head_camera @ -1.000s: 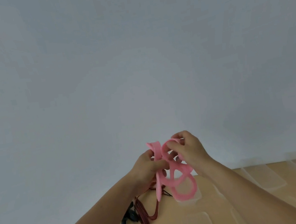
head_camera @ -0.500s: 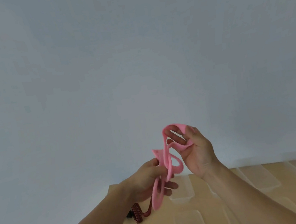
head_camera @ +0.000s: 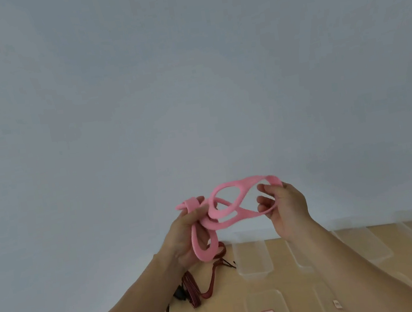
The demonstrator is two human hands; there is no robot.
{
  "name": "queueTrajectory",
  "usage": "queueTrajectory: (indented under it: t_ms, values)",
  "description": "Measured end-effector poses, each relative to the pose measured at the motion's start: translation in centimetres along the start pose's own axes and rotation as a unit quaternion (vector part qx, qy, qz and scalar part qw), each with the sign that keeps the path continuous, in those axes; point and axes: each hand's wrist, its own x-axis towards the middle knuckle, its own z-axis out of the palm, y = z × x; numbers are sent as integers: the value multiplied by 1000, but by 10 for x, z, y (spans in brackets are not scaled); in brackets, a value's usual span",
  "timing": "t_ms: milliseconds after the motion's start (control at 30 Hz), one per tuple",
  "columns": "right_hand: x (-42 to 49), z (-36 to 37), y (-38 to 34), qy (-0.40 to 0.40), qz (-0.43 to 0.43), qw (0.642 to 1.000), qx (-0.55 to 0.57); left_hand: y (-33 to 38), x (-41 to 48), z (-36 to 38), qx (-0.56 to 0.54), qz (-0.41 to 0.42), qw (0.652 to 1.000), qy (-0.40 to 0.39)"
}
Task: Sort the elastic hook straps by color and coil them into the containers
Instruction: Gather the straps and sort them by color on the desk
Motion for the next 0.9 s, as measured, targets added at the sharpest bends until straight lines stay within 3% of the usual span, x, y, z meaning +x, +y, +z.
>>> queueTrajectory:
  t_ms: [67,133,233,300,400,567,633,767,900]
  values:
    - [2,4,1,17,-9,999,-29,7,6,-4,6,-3,1000,3]
    - [3,10,-2,22,-22,997,-68,9,10,-9,156,-50,986,33]
    - [1,22,-11,1,-56,983,-177,9,16,-19,459,-82,881,84]
    - [-1,31,-16,-16,-91,964,-248,15,21,-23,553,-40,828,83]
    - [-2,39,-16,-37,-99,935,-338,24,27,-16,580,42,813,46]
    - [-6,39,-3,-15,-39,923,-383,28,35,10,543,75,836,-12]
    - [-9,36,-4,-27,-13,926,-375,27,39,13,587,122,800,-36]
    - [-10,29,-16,-61,90,966,-234,18,39,15,596,280,737,-154]
    - [-11,28,-17,-75,121,952,-272,5,43,8,603,331,688,-232]
